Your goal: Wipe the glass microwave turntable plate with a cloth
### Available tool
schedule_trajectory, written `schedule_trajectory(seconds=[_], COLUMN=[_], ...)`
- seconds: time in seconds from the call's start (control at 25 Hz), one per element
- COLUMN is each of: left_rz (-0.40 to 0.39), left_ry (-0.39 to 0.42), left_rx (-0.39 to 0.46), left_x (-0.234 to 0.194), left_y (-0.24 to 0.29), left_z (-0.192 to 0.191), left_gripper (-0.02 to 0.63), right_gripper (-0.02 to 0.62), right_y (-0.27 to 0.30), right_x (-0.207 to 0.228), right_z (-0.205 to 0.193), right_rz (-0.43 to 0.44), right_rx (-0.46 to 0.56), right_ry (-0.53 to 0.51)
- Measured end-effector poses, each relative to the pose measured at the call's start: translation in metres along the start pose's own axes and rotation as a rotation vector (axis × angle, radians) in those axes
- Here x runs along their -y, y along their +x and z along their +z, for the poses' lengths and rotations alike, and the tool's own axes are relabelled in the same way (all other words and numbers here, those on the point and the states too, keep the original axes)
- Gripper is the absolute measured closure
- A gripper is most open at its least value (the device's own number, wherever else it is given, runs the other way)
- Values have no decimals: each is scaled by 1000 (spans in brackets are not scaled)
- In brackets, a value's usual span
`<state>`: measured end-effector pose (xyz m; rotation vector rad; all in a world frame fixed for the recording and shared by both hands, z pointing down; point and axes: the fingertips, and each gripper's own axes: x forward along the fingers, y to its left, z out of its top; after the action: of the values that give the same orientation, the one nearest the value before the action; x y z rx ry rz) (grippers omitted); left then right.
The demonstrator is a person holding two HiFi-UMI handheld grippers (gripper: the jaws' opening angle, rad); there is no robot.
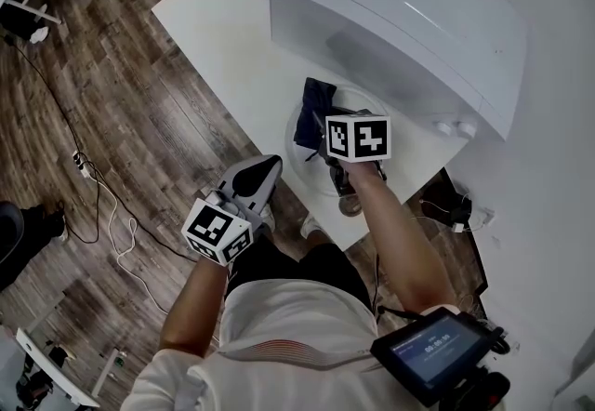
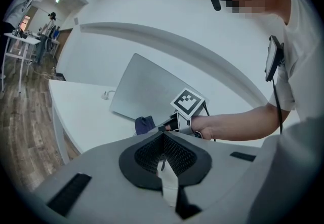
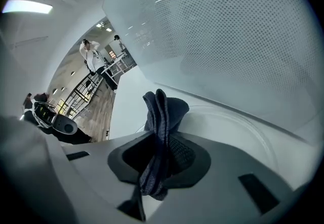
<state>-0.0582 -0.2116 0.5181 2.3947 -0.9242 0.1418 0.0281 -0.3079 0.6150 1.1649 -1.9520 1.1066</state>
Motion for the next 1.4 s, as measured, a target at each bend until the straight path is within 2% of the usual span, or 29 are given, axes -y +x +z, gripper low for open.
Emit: schedule_trajectory(seconds=[0.2, 1.16, 1.4], left_rz=[-9, -42, -47], left_ry=[-3, -7, -2], left_rx=[-7, -51, -52], left_x=[5, 31, 34], left_y=[5, 33, 34], left_z=[-1, -14, -12], left_gripper=[597, 597, 597], right_gripper=[529, 529, 529], right_y=[-11, -67, -80], right_x=[15, 106, 115], right_z=[-7, -38, -44], right_rz=[16, -71, -104], right_rx=[17, 71, 54], right_ry=[54, 173, 132])
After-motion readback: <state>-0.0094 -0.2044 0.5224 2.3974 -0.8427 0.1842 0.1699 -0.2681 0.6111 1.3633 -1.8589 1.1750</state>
